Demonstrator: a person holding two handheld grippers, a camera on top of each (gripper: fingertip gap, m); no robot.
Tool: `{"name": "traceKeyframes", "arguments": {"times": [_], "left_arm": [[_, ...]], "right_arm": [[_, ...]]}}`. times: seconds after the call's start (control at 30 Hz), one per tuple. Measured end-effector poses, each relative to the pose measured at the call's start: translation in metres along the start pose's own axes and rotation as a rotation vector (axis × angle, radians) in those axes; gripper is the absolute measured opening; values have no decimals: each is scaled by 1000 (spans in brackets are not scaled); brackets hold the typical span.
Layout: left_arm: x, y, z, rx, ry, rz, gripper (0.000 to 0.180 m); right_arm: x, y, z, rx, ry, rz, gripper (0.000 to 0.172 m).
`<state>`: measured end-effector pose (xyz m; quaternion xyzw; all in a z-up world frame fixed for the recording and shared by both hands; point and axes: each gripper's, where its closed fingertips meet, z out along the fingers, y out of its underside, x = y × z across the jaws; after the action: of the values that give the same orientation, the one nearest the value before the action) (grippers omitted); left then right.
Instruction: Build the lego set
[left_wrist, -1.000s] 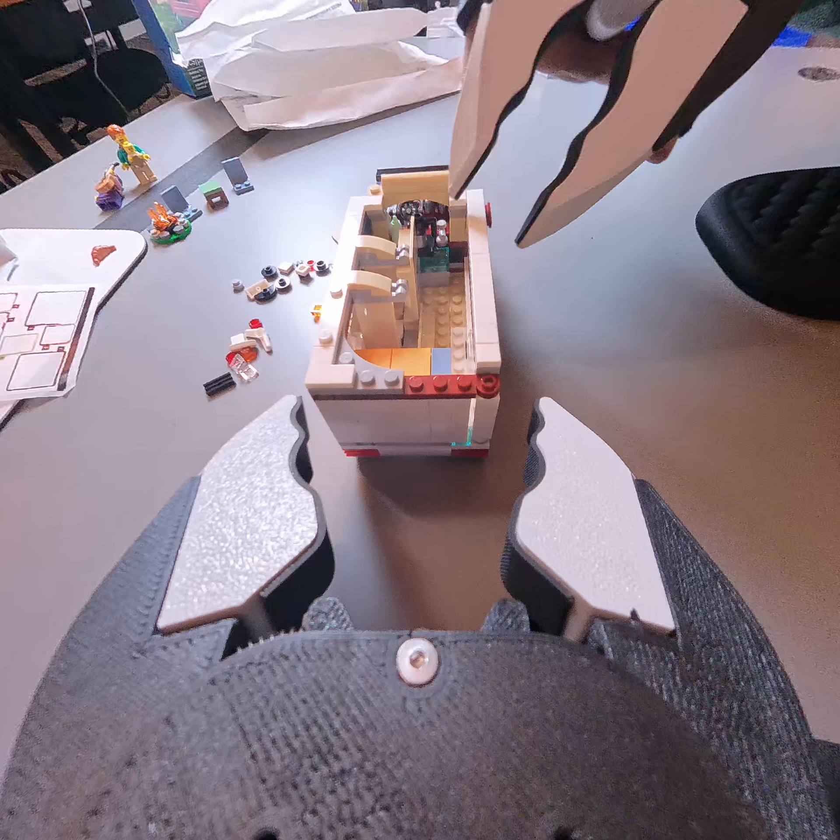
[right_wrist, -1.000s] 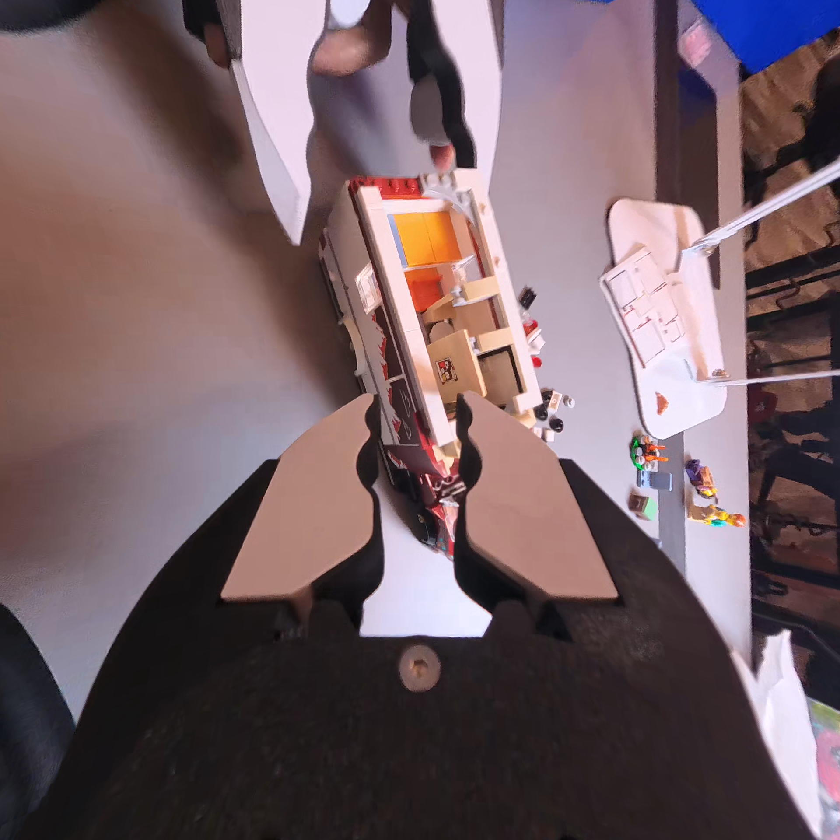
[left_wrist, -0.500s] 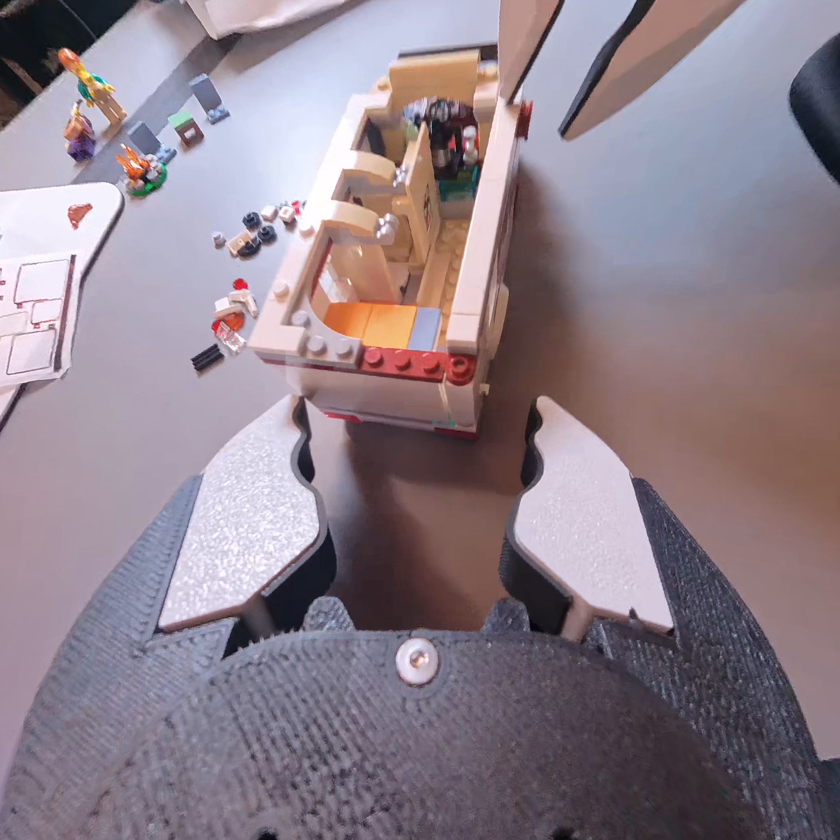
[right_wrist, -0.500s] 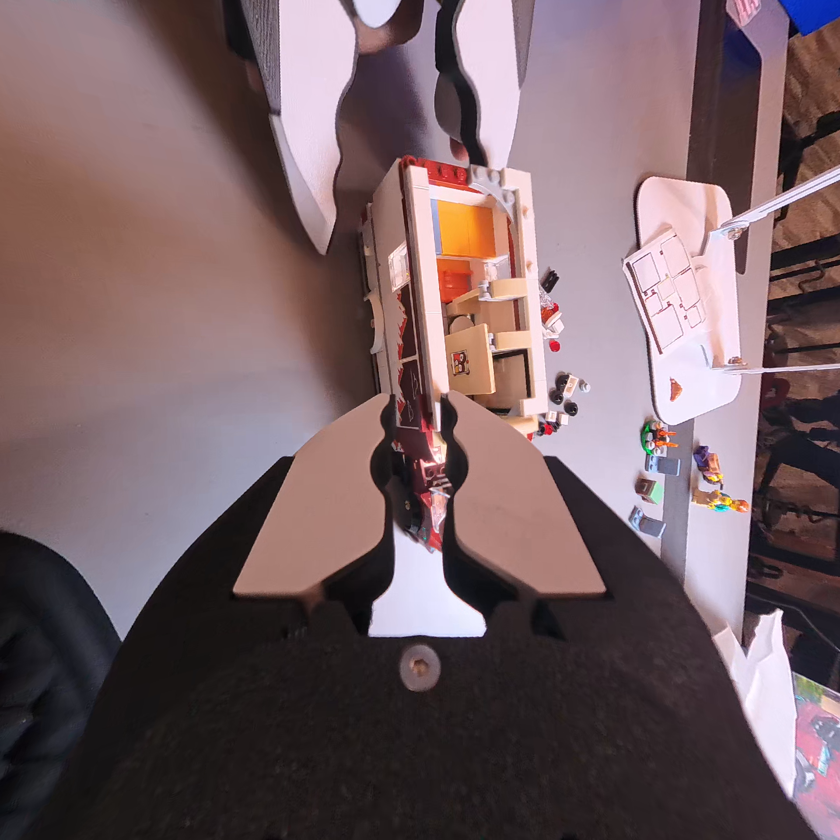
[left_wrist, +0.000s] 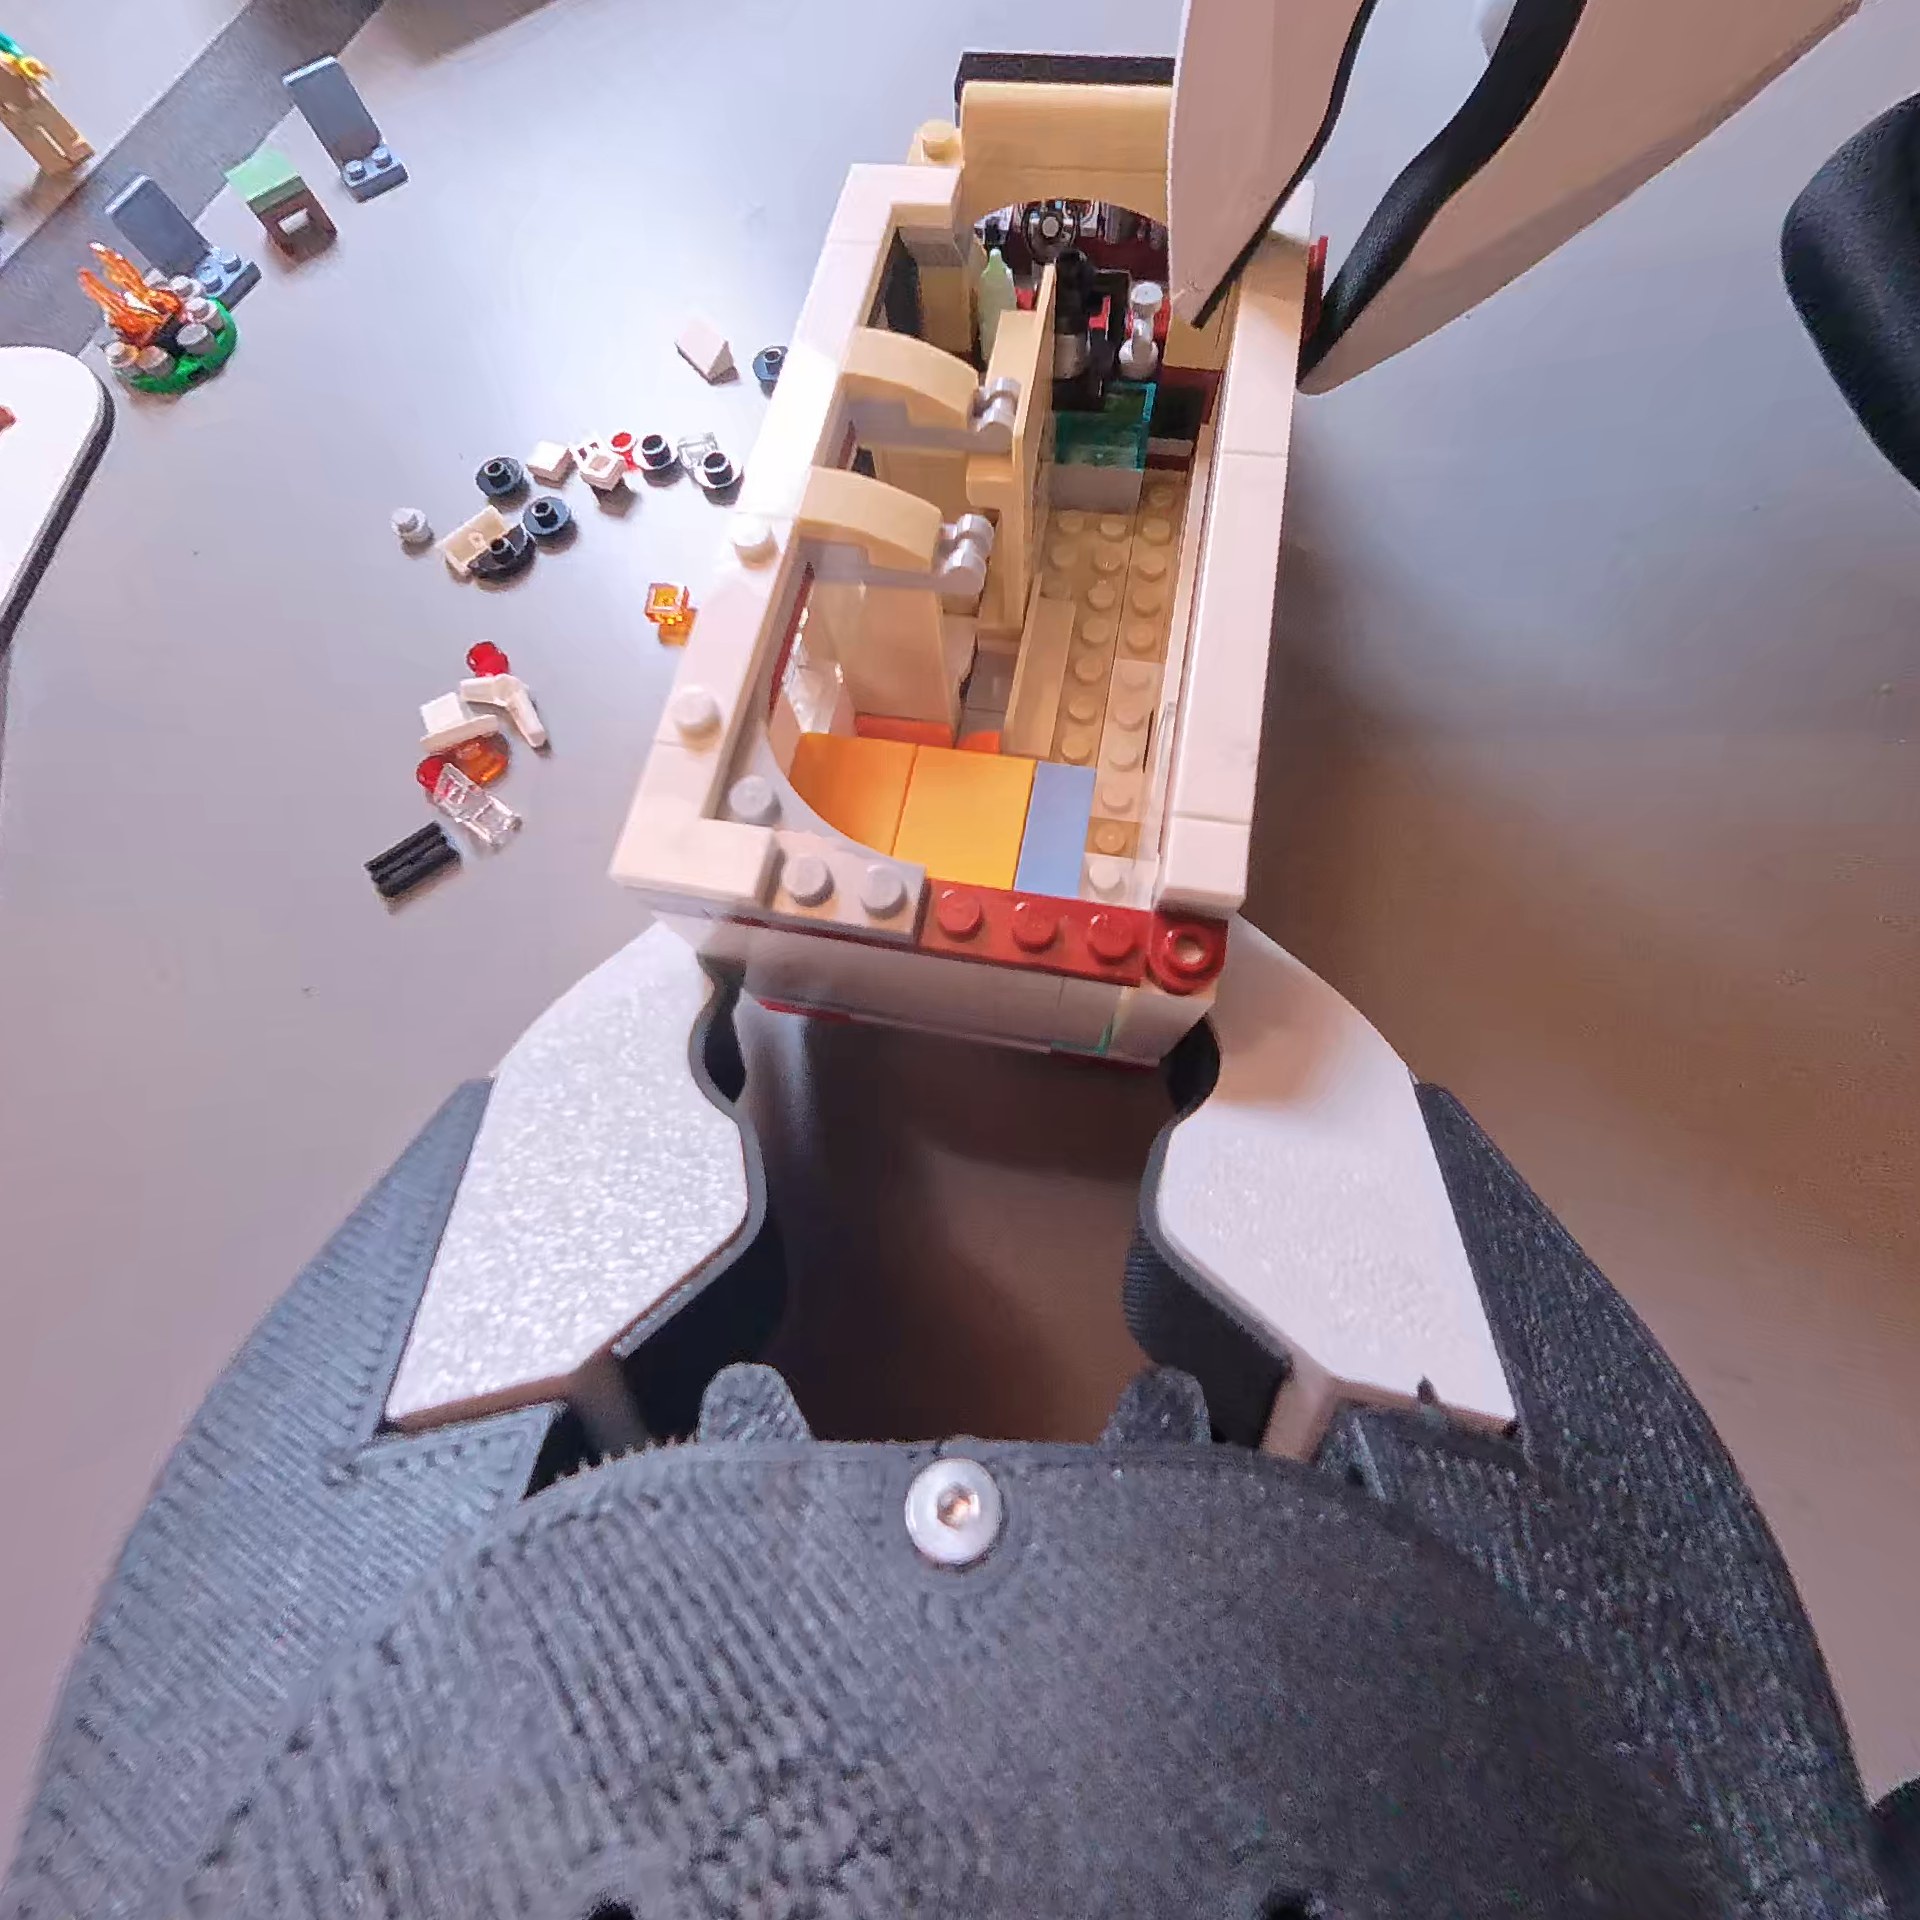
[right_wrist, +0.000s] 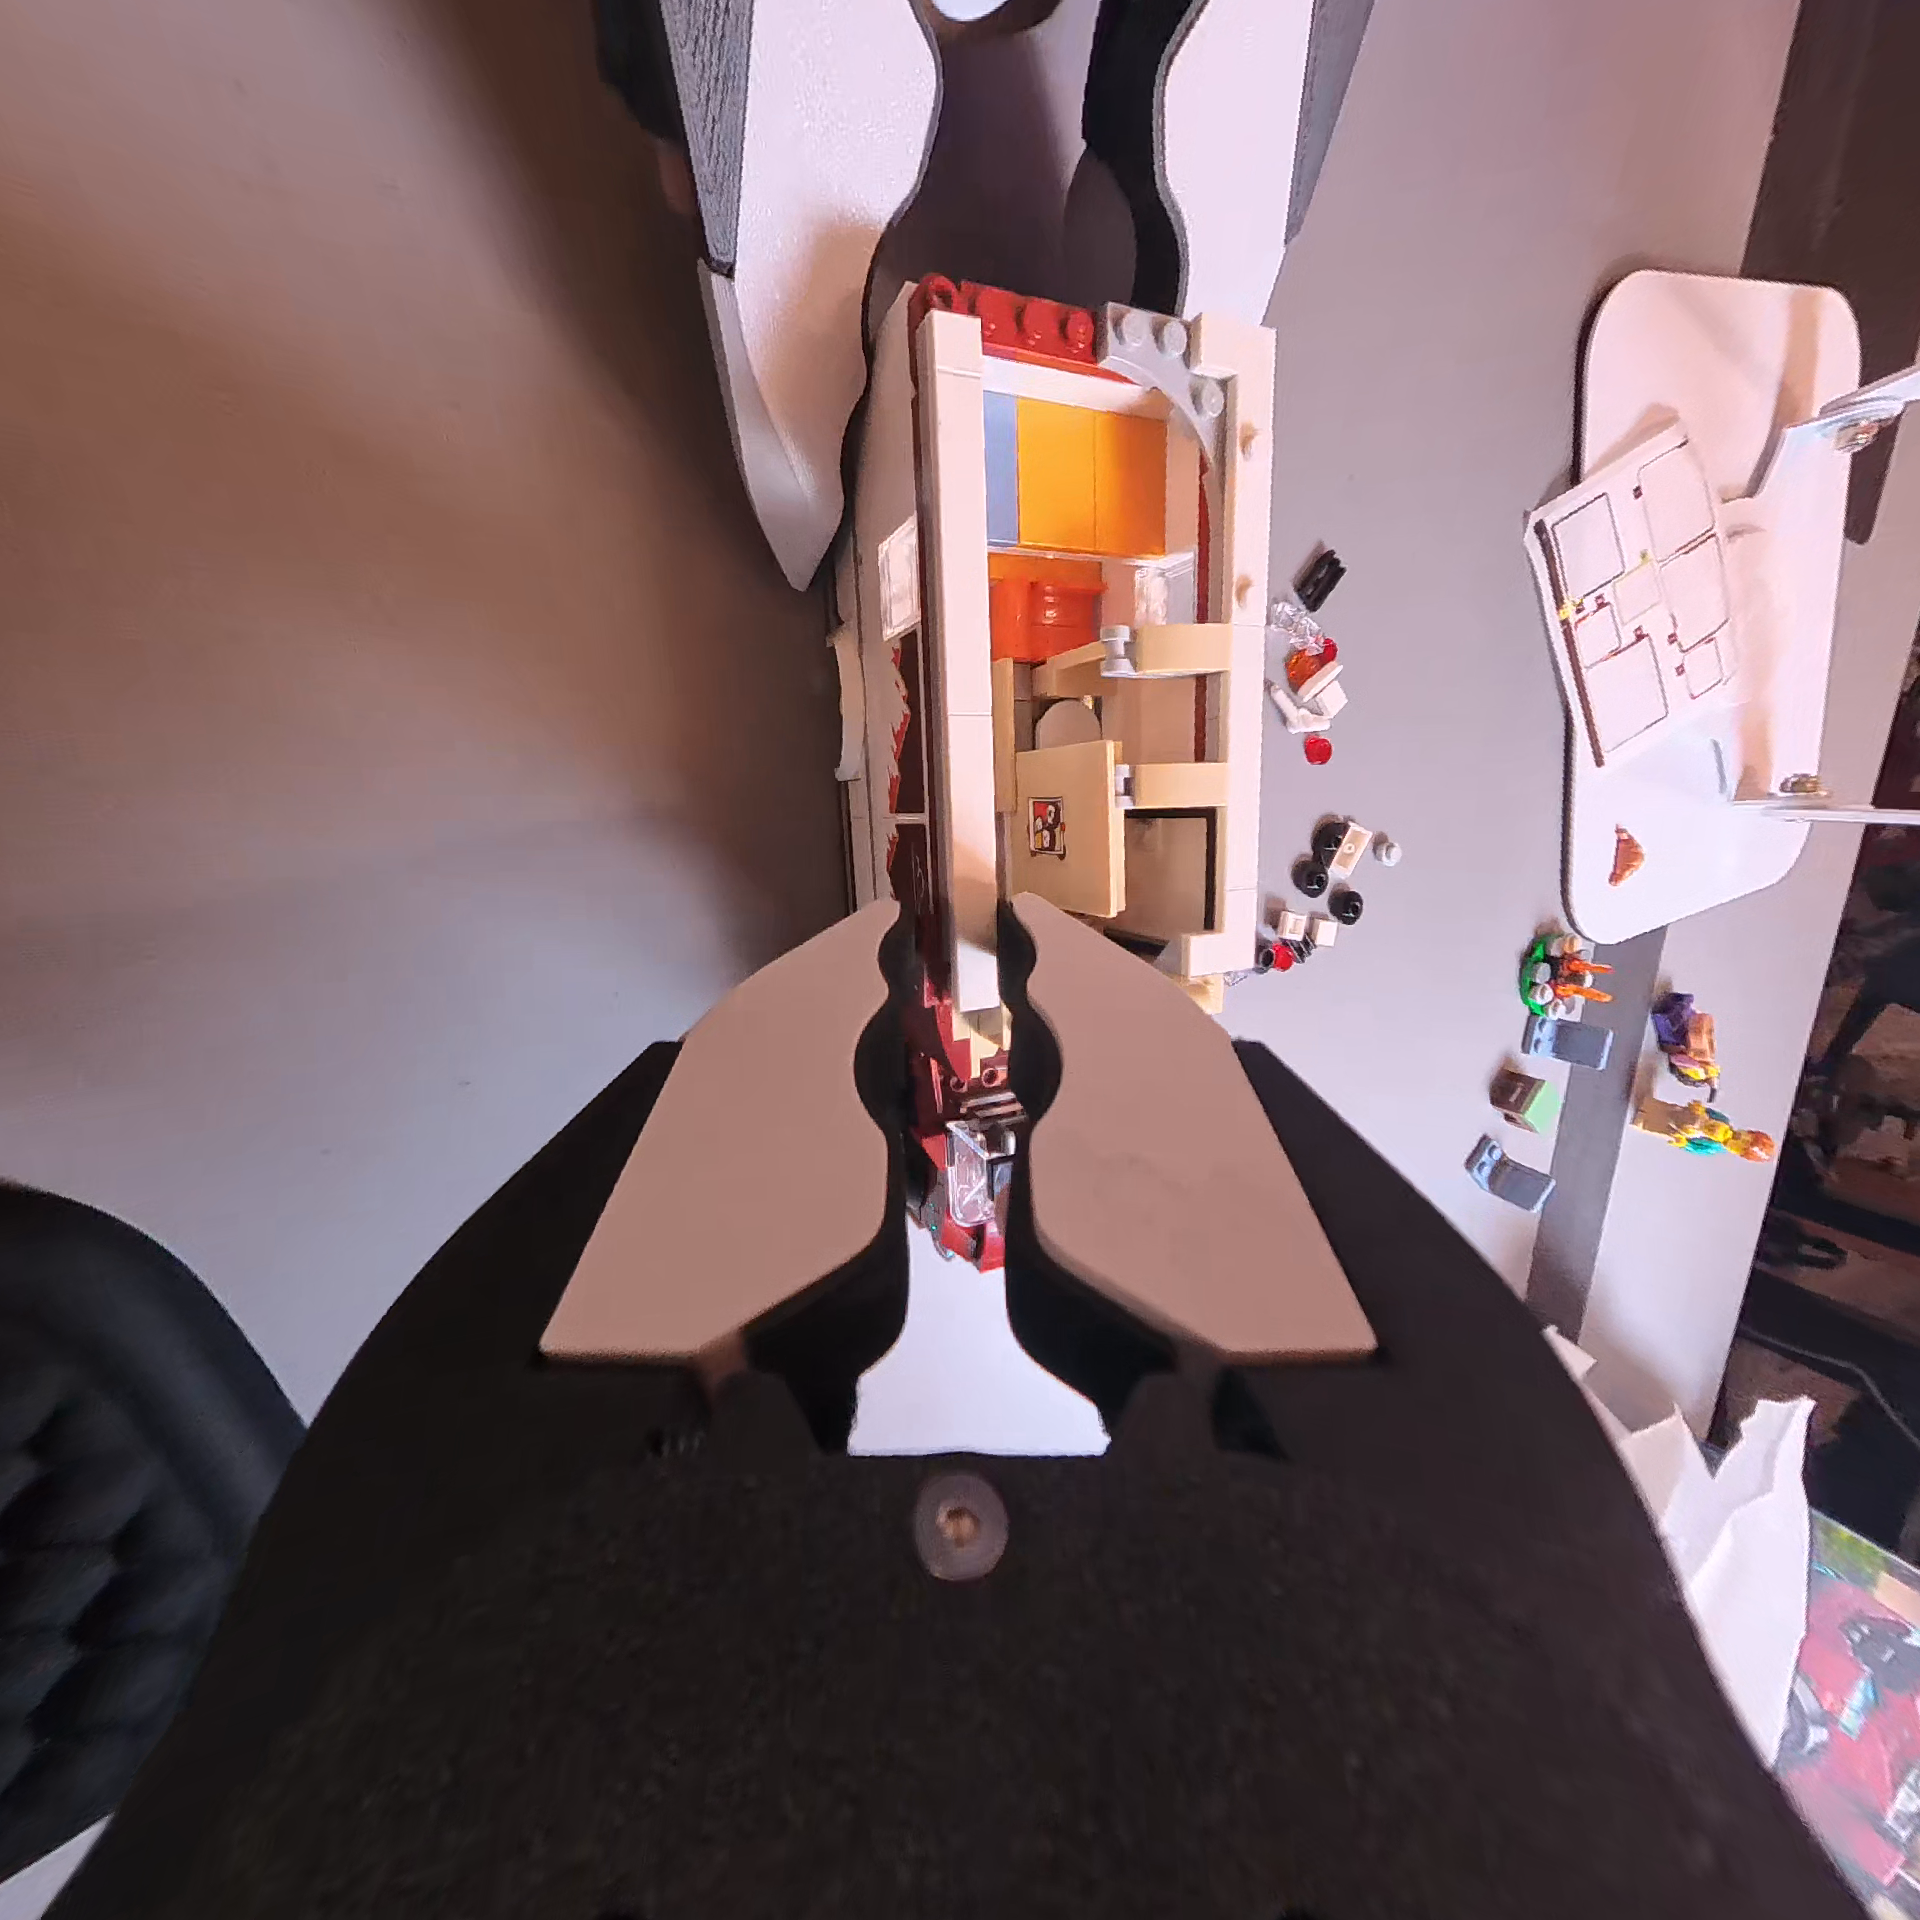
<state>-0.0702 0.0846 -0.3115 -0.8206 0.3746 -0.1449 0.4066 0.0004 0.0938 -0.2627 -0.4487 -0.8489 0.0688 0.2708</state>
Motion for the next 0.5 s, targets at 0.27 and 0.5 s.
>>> {"name": "traceKeyframes", "arguments": {"times": [0.27, 0.5], "left_arm": [[5, -1, 1, -2, -12, -11, 82], [6, -1, 1, -2, -16, -14, 83]], "right_arm": [[-9, 1, -5, 18, -32, 63, 13], [-21, 0, -10, 11, -80, 85, 13]]}}
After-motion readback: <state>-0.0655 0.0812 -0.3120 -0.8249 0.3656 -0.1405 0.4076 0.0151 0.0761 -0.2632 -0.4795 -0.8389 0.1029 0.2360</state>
